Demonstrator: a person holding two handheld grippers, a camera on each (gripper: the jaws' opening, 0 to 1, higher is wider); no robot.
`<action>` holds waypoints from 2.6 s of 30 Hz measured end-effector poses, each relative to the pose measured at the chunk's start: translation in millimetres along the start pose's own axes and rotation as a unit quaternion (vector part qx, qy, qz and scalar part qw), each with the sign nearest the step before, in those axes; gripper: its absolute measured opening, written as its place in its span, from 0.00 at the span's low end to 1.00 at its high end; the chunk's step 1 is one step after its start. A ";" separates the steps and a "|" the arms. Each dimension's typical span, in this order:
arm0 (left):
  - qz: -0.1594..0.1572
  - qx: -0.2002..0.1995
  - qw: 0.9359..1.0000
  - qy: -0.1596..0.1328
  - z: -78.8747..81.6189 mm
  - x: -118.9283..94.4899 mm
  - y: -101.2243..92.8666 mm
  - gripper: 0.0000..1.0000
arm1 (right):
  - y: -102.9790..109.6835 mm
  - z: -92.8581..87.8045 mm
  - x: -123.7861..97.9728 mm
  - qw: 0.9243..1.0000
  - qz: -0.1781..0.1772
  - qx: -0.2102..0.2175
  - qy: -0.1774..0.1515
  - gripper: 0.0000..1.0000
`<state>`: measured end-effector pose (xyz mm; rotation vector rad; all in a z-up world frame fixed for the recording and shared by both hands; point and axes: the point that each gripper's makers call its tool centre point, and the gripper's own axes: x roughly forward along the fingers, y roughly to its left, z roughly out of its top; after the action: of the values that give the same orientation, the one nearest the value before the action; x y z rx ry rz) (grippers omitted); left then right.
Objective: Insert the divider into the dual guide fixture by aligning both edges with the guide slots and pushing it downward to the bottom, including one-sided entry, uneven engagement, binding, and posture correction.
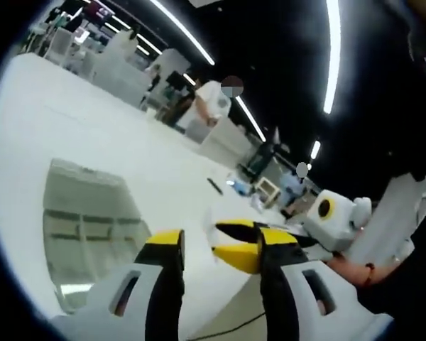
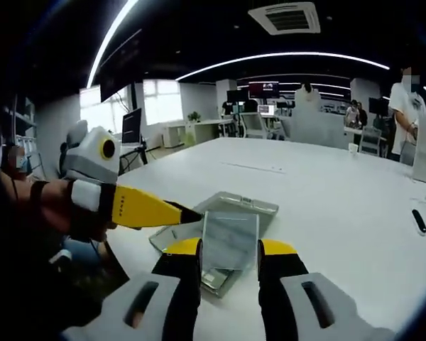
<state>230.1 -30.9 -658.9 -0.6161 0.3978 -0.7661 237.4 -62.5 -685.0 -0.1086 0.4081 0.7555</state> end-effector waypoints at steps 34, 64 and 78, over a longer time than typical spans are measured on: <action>0.003 -0.021 1.000 0.002 1.7 5.6 -1.3 0.00 | 11.2 11.1 -4.8 0.999 0.033 -0.023 -0.014 0.28; 0.018 0.197 0.976 0.090 -19.5 -15.0 3.3 0.00 | 29.0 9.1 5.8 0.953 0.142 -0.255 0.083 0.21; -0.005 0.273 0.957 0.100 -19.8 -15.8 -0.7 0.00 | 34.7 -3.3 6.2 0.928 0.196 -0.292 0.122 0.07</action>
<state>208.5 -27.0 -671.7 -0.0195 0.3472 -0.9047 216.6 -34.1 -688.8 -0.7031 0.4343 1.2519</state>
